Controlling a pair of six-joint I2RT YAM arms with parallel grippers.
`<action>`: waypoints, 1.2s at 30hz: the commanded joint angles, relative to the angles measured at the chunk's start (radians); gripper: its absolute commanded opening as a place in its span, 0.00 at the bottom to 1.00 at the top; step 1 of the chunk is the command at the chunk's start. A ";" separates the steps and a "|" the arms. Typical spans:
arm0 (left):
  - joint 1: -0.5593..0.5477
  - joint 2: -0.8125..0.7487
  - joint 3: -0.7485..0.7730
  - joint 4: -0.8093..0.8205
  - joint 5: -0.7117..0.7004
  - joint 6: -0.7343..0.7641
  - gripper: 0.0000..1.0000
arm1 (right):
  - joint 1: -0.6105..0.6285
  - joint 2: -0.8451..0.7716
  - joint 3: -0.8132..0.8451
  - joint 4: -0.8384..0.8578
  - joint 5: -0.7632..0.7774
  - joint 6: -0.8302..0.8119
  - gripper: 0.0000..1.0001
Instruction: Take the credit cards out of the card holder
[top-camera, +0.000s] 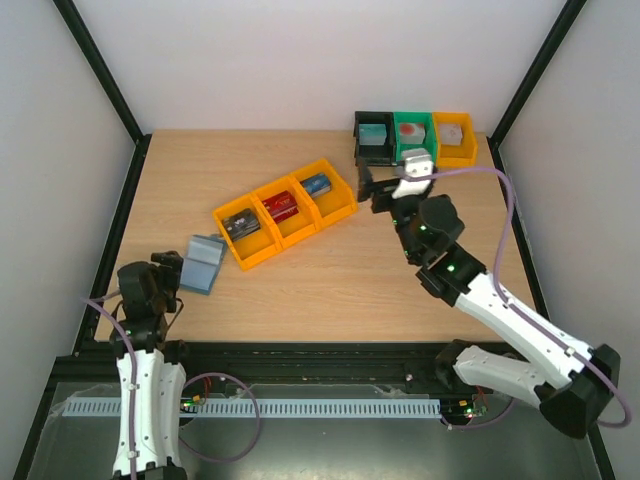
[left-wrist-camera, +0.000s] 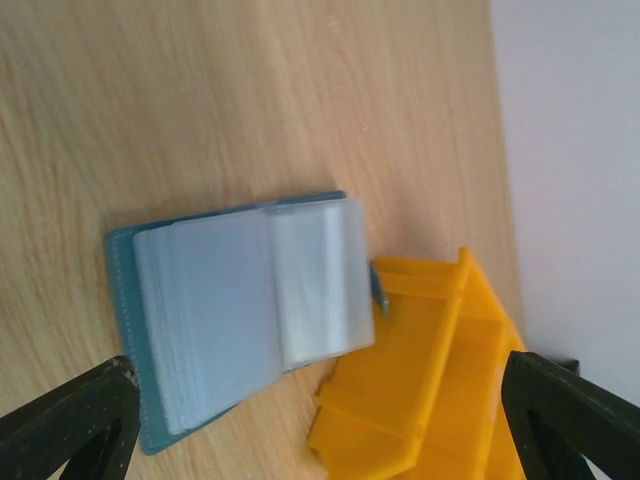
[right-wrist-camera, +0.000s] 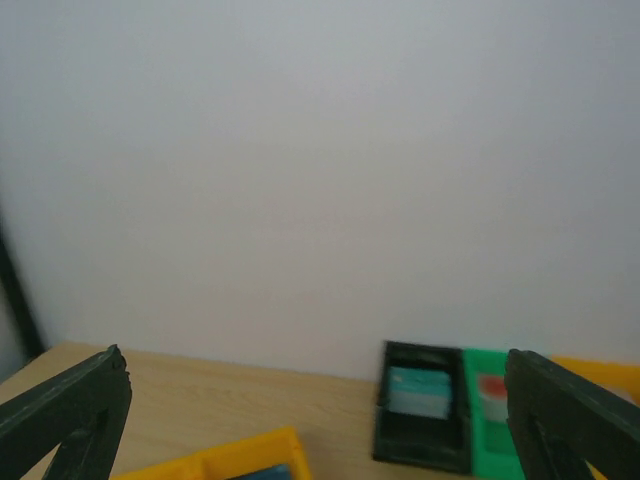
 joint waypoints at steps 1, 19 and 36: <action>0.011 -0.031 0.064 -0.041 -0.021 0.072 0.99 | -0.136 -0.102 -0.117 -0.042 0.101 0.221 0.99; -0.117 0.348 0.290 0.364 0.177 1.208 0.99 | -0.828 0.047 -0.709 0.590 -0.048 0.416 0.99; -0.244 0.743 0.317 0.567 0.114 1.592 0.99 | -0.820 0.509 -0.804 1.185 -0.359 0.262 0.99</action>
